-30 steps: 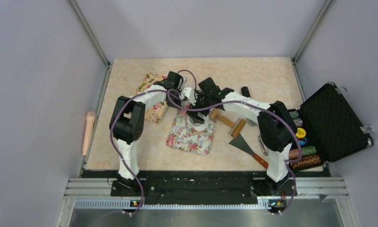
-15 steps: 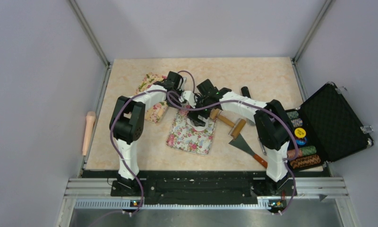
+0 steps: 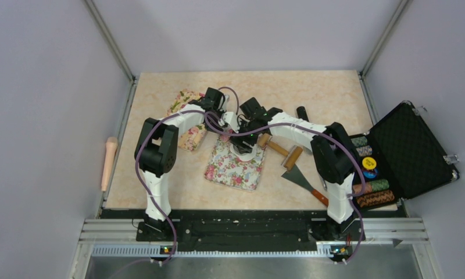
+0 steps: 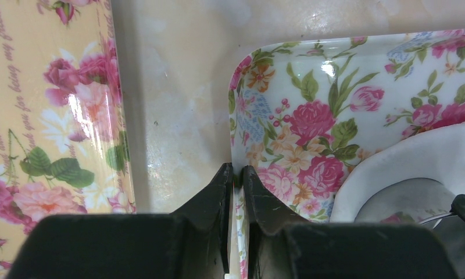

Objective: Roll out the dumpling wrappers from the dough
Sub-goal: Press the dumpling wrapper on the work surface.

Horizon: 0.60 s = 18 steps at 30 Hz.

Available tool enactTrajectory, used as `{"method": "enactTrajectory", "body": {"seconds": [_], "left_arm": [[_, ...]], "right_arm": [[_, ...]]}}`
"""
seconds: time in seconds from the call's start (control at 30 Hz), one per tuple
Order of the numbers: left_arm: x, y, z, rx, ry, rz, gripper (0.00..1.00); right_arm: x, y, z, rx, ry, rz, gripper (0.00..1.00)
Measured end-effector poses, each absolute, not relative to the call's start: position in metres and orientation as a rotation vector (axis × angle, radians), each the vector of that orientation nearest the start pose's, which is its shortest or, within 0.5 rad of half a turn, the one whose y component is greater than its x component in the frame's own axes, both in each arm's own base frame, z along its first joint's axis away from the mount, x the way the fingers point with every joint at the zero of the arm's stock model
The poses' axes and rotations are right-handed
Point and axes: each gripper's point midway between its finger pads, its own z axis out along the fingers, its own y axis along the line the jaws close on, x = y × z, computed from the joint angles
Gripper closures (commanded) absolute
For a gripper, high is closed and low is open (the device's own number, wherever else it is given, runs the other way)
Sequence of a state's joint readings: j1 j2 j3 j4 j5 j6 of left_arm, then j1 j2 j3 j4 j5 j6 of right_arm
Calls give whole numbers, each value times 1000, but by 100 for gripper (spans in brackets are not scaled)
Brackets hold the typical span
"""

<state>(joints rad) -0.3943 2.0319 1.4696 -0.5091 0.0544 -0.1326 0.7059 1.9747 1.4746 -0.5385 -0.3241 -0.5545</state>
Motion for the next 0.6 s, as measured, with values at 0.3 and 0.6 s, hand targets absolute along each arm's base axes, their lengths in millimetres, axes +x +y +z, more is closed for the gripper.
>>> {"method": "enactTrajectory", "body": {"seconds": [0.3,0.6], "left_arm": [[419,-190,32,365,2637,-247,86],[419,-190,32,366,2637,-247,86]], "right_arm": [[330,326,59,-1624,2036,445,56],[327,325,56,-1546,2012,452,60]]}}
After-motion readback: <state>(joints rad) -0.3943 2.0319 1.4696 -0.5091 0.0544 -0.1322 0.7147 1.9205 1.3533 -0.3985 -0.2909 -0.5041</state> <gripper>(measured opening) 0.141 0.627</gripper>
